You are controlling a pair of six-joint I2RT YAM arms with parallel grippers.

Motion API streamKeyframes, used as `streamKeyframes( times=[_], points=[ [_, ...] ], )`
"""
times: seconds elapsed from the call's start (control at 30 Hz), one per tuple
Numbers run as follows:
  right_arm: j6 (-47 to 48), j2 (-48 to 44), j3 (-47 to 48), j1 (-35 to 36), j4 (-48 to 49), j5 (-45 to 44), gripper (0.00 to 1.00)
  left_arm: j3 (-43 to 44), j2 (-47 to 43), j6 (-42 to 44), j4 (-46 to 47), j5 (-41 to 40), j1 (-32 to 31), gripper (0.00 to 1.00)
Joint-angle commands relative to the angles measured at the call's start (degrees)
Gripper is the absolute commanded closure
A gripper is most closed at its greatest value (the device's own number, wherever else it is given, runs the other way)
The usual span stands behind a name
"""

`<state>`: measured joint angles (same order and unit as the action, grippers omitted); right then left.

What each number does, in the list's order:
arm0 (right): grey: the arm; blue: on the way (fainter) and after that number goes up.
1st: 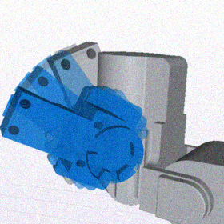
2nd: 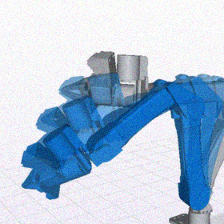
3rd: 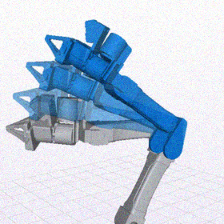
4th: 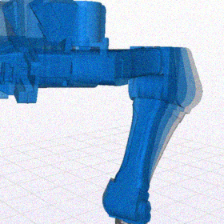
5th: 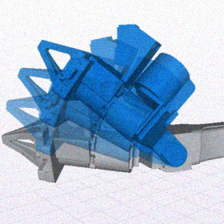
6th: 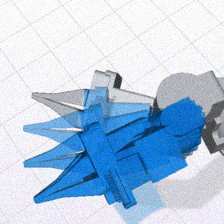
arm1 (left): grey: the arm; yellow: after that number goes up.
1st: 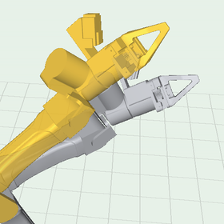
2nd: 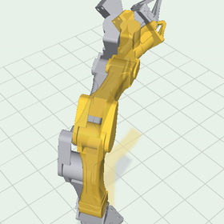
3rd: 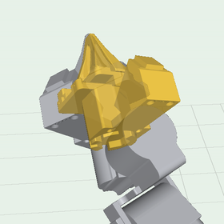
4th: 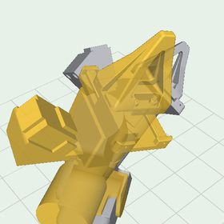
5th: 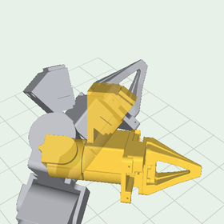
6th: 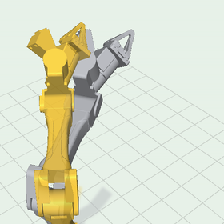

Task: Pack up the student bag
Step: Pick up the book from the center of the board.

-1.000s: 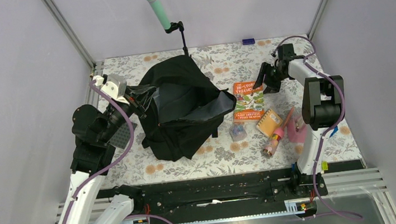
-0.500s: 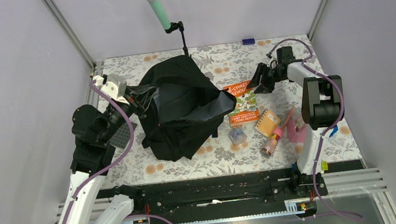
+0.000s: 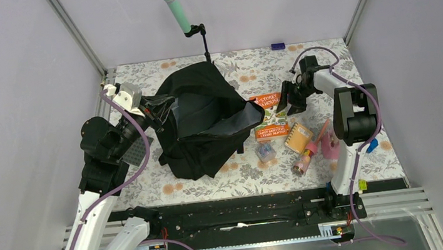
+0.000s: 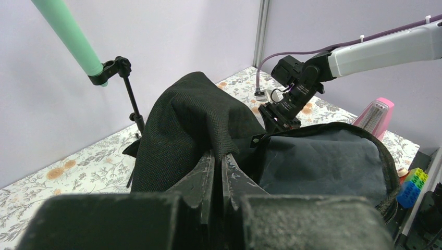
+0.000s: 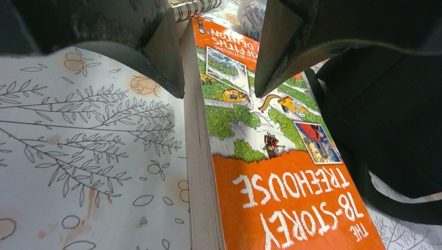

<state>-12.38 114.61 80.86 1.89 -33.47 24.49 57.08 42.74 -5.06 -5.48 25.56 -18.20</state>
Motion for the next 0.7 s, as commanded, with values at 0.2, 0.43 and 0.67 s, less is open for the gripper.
streamKeyframes(
  times=[0.2,0.43,0.67],
  points=[
    [0.9,-2.2,3.5,2.5,-1.2,10.0,0.42,0.9,-0.2,-0.6,3.1,0.9,0.4,1.00],
    [-2.0,-4.2,1.5,2.5,2.9,17.3,0.44,1.1,-0.1,-0.7,3.0,1.2,0.4,1.00],
    [-1.5,-2.5,1.8,4.2,2.8,17.3,0.46,1.2,-0.2,-0.7,3.1,1.4,0.4,1.00]
  ],
)
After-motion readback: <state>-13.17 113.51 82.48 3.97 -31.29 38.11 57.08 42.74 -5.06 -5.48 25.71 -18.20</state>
